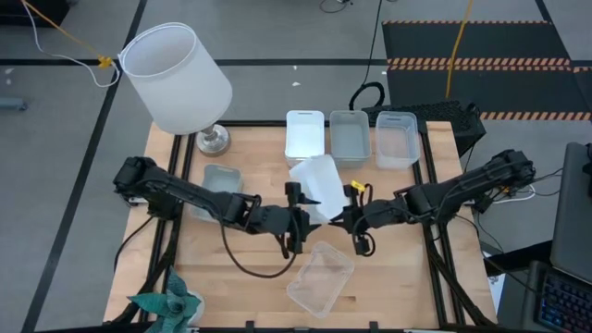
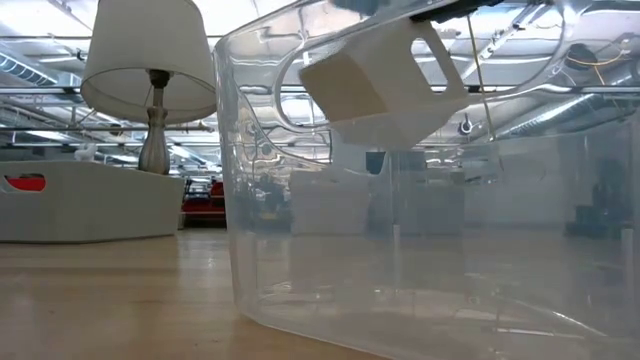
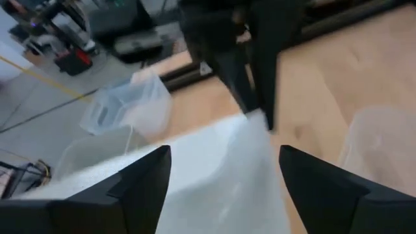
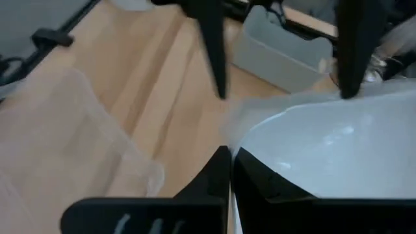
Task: Stack baskets by color
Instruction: Stack the bottom white bin on top of the top white bin
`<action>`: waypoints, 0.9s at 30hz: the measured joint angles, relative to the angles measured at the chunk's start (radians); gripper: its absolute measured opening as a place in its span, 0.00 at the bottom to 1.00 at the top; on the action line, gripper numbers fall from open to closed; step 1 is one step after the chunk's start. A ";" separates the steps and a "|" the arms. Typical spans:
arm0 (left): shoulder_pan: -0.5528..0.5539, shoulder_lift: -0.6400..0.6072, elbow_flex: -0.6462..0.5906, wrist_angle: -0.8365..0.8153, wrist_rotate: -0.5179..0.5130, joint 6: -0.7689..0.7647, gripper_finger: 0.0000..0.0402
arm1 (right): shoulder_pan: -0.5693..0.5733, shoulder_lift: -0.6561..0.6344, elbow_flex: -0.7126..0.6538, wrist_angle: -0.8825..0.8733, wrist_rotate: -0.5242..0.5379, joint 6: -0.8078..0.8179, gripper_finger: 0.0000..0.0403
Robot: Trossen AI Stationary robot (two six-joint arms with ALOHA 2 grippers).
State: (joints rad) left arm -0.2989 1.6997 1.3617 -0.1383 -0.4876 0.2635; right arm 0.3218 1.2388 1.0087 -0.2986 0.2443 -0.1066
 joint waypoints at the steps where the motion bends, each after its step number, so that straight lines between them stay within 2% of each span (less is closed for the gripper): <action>1: 0.004 0.000 0.001 0.009 0.015 -0.003 0.70 | 0.000 0.005 0.001 0.010 -0.011 -0.014 0.00; 12: 0.067 -0.003 0.002 -0.067 0.303 -0.086 0.56 | 0.000 0.079 0.001 0.009 -0.014 -0.233 0.02; 23: 0.080 -0.003 0.002 -0.148 0.335 -0.110 0.36 | 0.000 0.091 0.001 0.051 -0.012 -0.321 0.03; 27: 0.095 -0.003 0.002 -0.150 0.395 -0.118 0.32 | 0.000 0.092 0.001 0.051 -0.012 -0.350 0.03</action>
State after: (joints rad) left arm -0.2041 1.6970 1.3632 -0.2882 -0.0926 0.1454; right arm 0.3222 1.3304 1.0092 -0.2471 0.2321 -0.4569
